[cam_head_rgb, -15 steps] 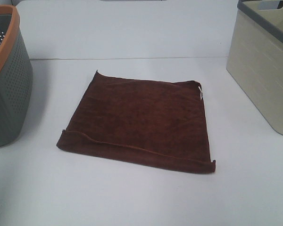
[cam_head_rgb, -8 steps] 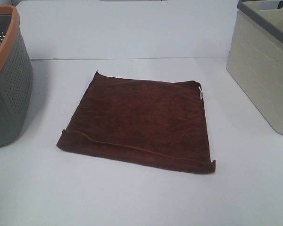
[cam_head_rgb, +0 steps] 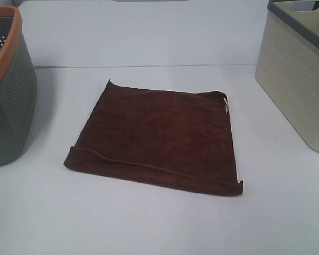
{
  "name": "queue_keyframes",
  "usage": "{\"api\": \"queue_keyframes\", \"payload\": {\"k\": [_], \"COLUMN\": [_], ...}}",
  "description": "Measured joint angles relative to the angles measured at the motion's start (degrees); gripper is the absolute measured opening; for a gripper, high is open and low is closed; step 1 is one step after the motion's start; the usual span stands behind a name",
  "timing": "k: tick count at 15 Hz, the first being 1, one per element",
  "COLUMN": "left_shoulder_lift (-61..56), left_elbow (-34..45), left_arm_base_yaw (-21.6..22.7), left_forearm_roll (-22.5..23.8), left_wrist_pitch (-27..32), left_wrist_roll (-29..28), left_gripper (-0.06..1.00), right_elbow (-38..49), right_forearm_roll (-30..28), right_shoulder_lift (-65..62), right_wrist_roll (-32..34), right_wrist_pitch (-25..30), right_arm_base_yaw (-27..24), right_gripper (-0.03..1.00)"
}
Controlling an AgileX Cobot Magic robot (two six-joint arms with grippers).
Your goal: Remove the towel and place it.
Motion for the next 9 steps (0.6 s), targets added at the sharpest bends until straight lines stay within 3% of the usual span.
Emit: {"api": "queue_keyframes", "payload": {"k": [5,9], "left_shoulder_lift": [-8.14,-8.19], "left_elbow": [1.55,1.66], "left_arm_base_yaw": [0.00,0.00], "left_forearm_roll": [-4.01,-14.95], "left_wrist_pitch": [-1.20,-1.15], "left_wrist_roll": [1.26,6.99], "left_gripper": [0.91,0.91], "right_elbow": [1.60,1.60], "right_forearm_roll": [0.00,0.00], "right_shoulder_lift": [-0.06,-0.06], "right_wrist_roll": [-0.06,-0.23], "right_wrist_pitch": [-1.20,-1.26], "right_arm_base_yaw": [0.00,0.00], "right_gripper": [0.56,0.56]}}
